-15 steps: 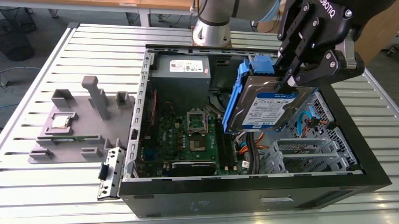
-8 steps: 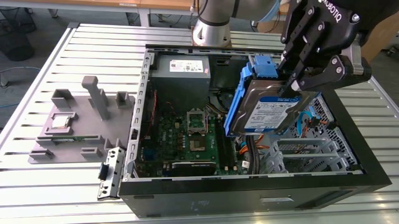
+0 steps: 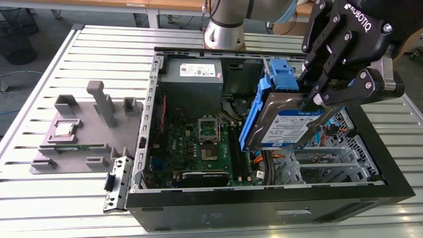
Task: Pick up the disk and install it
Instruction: 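Pick up the disk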
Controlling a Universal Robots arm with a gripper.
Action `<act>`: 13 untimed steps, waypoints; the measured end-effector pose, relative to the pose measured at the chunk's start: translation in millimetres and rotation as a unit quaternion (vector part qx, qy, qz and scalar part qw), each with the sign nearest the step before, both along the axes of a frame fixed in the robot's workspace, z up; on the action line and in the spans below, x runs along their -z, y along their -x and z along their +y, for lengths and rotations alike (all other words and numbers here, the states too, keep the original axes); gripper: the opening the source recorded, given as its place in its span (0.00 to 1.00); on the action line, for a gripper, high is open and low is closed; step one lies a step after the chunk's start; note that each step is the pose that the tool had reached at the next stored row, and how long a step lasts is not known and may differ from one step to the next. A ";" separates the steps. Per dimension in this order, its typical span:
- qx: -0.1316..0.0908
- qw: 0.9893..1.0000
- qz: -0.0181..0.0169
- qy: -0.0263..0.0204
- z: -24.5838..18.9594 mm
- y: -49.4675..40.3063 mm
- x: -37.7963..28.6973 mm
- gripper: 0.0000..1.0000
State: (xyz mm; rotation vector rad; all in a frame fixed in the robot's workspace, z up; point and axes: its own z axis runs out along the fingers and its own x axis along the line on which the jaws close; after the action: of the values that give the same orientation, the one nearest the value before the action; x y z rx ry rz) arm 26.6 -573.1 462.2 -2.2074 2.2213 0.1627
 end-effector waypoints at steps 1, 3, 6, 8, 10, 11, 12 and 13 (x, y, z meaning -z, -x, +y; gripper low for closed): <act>0.000 1.000 0.000 0.000 -1.3 -0.1 0.0 0.35; 0.000 1.000 0.000 0.000 -4.1 -0.3 0.0 0.35; 0.000 1.000 0.000 0.000 -8.4 -0.5 0.0 0.35; 0.000 1.000 0.000 0.000 -11.0 -0.7 0.0 0.35; 0.000 1.000 0.000 0.000 -13.5 -0.9 0.0 0.35; 0.000 1.000 0.000 0.000 -14.6 -1.0 0.0 0.35; 0.000 1.000 0.000 0.000 -15.4 -1.2 0.0 0.35; 0.000 1.000 0.000 0.000 -16.0 -1.4 -0.1 0.35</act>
State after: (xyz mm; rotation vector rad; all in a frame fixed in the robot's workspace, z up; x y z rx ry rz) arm 28.0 -589.2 462.2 -2.2074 2.2214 0.1626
